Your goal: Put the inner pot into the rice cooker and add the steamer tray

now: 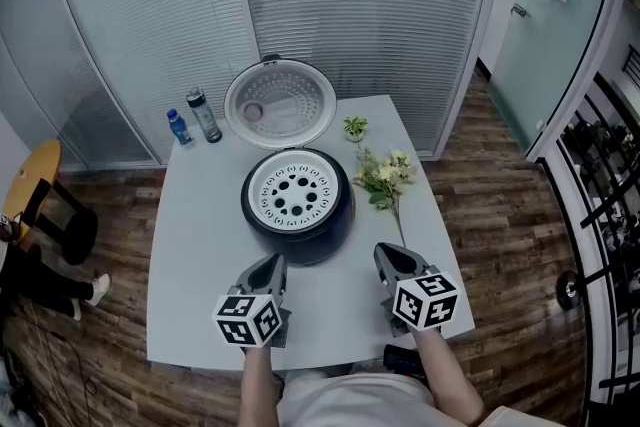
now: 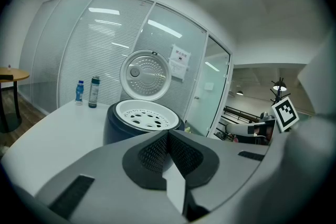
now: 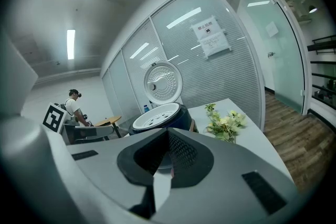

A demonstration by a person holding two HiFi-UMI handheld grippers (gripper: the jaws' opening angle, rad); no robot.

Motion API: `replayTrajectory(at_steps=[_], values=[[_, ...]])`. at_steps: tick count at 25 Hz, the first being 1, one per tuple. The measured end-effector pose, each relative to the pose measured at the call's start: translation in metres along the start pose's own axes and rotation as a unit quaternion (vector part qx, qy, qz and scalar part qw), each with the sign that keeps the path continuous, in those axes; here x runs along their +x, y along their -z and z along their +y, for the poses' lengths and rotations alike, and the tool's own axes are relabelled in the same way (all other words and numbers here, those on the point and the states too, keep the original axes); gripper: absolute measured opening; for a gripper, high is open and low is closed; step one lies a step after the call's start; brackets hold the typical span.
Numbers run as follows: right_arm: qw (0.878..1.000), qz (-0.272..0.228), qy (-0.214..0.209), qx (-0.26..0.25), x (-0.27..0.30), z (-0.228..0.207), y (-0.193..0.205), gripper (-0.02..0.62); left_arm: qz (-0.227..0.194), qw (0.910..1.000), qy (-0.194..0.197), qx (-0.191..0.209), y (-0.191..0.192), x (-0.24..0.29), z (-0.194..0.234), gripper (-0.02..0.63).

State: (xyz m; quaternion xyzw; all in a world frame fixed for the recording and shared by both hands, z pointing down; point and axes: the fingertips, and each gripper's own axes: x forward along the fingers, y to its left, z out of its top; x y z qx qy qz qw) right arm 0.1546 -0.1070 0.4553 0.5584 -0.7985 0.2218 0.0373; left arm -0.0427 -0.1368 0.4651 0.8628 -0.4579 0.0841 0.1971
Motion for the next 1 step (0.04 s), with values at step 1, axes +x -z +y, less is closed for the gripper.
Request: replayTrajectory(at_steps=[1], values=[[1.000, 0.000, 0.000, 0.000, -0.0002, -0.0008, -0.0006, 0.015, 0.000, 1.0000, 0.000, -0.001, 0.0001, 0.0005, -0.0001, 0.009]])
